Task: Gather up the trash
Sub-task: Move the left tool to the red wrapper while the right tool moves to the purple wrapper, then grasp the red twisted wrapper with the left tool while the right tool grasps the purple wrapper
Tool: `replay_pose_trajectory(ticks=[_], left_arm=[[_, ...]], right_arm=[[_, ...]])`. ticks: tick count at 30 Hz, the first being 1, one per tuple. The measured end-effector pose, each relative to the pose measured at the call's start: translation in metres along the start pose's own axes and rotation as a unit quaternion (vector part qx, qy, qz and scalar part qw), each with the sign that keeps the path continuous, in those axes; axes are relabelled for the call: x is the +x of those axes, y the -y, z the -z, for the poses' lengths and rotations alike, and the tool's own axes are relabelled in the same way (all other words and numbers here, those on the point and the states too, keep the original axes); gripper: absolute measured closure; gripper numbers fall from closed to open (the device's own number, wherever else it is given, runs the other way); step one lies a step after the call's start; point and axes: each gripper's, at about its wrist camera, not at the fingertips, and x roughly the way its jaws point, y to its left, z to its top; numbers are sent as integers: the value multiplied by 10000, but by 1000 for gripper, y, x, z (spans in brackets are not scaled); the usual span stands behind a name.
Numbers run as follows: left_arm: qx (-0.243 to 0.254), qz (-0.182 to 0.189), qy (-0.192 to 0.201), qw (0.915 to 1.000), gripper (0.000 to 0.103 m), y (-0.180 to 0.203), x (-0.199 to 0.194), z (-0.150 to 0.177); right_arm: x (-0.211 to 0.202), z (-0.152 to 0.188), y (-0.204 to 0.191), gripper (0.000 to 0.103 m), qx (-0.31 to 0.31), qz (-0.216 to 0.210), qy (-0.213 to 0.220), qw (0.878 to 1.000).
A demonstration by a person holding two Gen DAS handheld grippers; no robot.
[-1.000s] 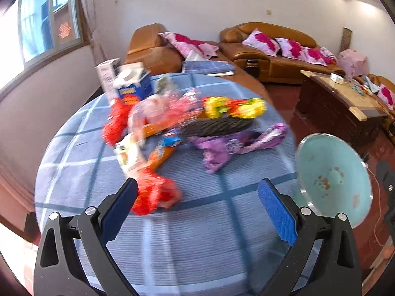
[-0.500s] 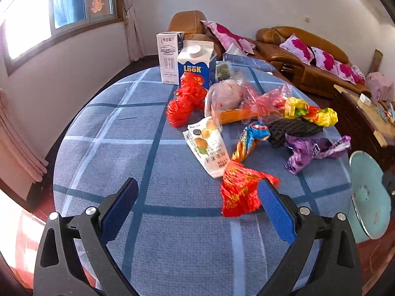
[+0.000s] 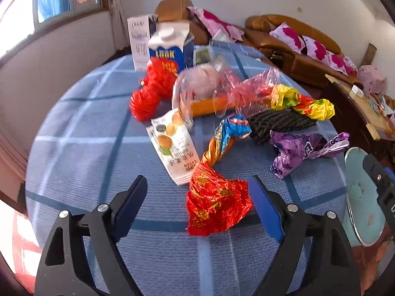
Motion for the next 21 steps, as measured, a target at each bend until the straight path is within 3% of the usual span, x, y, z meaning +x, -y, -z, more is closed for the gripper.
replay_pose_trajectory(ticks=[9,11,15,18,20,21], left_arm=[[-74,-3,-141,9999,22,-4,16,-3],[-88,22,-174,9998,26,-6,18,-3],[-152,86,-266,9995,34,-9,24,-1],[-173,168,-302,9993,47,-12,26,0],[-132,156,-271,9994,58,-12,25,0],[-107,148,-268,9995,64,-12,24,0]], right_arm=[[38,-16,-11,28,334,-172,-308,9988],[45,-18,-14,29,371,-179,-391,9984],[63,-17,-16,45,522,-213,-720,9958],[73,-13,-15,63,588,-343,-909,9935],[73,-11,-15,66,585,-409,-888,9935],[71,-11,-16,72,564,-421,-860,9938]])
